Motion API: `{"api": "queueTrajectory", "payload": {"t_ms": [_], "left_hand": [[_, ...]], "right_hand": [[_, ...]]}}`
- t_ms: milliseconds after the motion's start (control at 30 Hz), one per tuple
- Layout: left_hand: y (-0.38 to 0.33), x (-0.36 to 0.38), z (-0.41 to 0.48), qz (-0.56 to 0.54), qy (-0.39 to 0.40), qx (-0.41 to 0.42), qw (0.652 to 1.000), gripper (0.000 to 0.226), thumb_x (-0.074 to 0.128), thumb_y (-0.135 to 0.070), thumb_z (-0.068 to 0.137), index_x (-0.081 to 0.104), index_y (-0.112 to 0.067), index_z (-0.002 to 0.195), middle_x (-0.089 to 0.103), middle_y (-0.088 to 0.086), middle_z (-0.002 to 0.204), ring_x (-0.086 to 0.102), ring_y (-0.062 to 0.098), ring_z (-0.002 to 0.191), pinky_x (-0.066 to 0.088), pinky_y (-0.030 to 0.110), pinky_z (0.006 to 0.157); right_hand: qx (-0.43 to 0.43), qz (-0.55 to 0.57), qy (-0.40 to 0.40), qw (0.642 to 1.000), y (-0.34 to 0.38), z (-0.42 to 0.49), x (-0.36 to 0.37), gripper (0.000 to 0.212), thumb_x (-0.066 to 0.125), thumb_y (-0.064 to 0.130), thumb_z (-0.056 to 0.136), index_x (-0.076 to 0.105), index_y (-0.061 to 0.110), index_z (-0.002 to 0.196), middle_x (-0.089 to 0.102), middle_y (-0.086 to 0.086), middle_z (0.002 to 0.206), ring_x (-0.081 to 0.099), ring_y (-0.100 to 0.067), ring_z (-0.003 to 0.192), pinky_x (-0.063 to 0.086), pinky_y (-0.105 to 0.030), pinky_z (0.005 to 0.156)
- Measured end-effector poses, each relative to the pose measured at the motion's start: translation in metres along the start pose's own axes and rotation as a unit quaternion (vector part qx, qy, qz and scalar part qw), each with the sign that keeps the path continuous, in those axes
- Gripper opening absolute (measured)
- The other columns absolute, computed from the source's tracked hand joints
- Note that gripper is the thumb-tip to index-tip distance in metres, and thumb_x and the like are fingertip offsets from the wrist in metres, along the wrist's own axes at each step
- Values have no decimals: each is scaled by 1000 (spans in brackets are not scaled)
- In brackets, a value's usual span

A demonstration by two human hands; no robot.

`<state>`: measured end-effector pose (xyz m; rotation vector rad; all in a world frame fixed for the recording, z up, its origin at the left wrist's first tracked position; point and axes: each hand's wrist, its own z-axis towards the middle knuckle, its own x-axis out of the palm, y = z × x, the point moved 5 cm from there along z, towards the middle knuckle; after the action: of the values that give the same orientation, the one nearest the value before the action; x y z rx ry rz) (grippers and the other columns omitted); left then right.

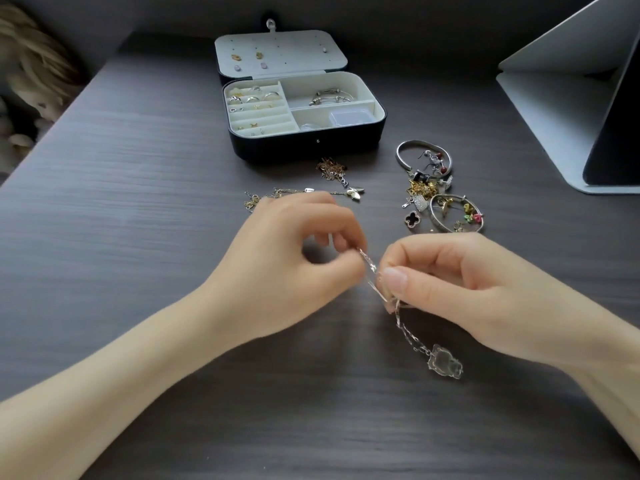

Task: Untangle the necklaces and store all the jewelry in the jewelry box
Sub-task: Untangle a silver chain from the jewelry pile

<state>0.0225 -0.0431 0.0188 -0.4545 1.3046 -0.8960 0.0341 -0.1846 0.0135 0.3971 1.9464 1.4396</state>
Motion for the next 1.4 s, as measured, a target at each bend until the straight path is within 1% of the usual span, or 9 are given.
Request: {"api": "queueTrajectory", "payload": {"t_ms": [67,167,300,400,600,767,1067,1267,1400], "left_hand": [[6,-2,1,-83,-16,-52,995,9,59,-22,72,66,-22,66,58,-11,65,56,5,60,40,12,59],[9,-1,2,-152,2,-70,986,12,61,-29,73,65,-18,76,66,-3,72,61,12,68,45,22,66],[9,3,-1,-209,46,-71,974,11,61,-26,75,63,-15,74,68,2,72,62,17,71,46,25,70],[7,6,-3,-238,66,-67,967,11,56,-16,82,61,-12,72,65,-4,65,58,13,62,48,27,66],[2,7,-2,-235,78,-68,966,12,57,-20,81,59,-12,73,56,-8,57,52,7,55,43,17,57],[3,9,0,-222,89,-73,968,11,57,-23,80,59,-16,73,57,-7,55,51,7,55,40,16,58],[2,8,1,-171,96,-48,979,7,60,-22,78,62,-19,73,60,-6,57,54,7,55,43,22,58],[3,6,-1,-72,81,-28,994,5,62,-20,70,61,-24,66,58,-14,55,48,4,50,36,15,54],[4,4,0,-2,47,-20,999,8,61,-24,65,57,-31,63,55,-16,55,49,5,52,35,18,54]], "right_hand": [[-1,-29,5,1000,1,-1,0,26,55,45,82,63,21,77,62,-6,71,56,-32,69,48,-49,68],[-6,-43,-27,999,2,-2,-7,25,58,44,76,64,20,74,62,-11,73,55,-38,69,47,-54,69],[11,2,-91,996,1,-3,-20,13,62,26,74,68,16,68,69,-9,76,60,-12,64,49,-22,66],[23,1,-102,994,1,-2,-21,14,65,24,76,71,12,70,72,-4,78,61,-4,60,49,-14,64],[8,-81,-136,987,-3,0,-21,8,65,27,83,70,21,83,71,2,82,66,-18,76,54,-35,74],[-36,-26,-72,996,4,4,-5,26,58,17,80,68,26,102,71,8,98,66,-17,93,52,-32,86],[-48,-30,-150,987,2,6,-1,29,60,18,77,67,31,102,68,2,82,62,-30,78,52,-50,73],[2,40,-125,991,3,6,-9,30,52,12,72,73,21,91,54,6,65,45,-6,53,38,-16,51],[33,11,-111,993,2,9,-10,17,60,26,76,74,23,86,49,8,58,41,-4,49,33,-13,48]]}}
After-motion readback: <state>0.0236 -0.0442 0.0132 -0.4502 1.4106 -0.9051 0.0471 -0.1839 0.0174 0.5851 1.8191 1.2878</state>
